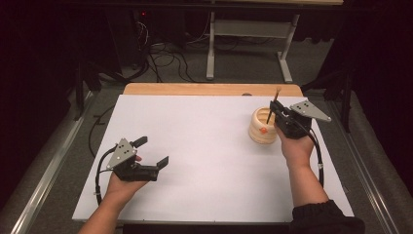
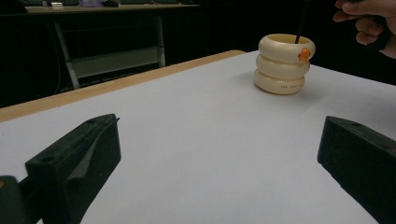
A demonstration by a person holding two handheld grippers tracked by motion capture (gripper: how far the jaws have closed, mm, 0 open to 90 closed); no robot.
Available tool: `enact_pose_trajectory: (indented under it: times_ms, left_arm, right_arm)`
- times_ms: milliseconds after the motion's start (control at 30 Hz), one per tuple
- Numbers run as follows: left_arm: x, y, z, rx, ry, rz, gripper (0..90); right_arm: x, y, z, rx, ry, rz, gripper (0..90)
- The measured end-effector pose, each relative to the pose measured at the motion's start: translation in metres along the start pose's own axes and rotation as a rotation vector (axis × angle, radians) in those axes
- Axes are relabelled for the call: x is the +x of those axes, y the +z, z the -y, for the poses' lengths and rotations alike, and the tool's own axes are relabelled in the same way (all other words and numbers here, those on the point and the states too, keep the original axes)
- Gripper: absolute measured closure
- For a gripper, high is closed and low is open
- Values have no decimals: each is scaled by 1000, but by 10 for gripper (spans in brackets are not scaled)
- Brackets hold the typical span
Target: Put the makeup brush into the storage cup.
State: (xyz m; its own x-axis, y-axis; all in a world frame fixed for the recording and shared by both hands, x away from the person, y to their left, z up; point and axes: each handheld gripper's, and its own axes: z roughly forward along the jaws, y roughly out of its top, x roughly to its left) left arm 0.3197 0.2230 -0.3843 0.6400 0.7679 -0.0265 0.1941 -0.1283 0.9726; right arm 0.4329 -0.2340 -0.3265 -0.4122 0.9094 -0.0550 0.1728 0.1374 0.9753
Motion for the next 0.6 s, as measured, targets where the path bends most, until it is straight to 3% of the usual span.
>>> enact_pose_trajectory:
  times_ms: [600]
  left_arm:
    - [0, 0, 0, -2, 1, 3, 3]
  right_arm:
    - [-8, 7, 24, 82, 31, 8, 852]
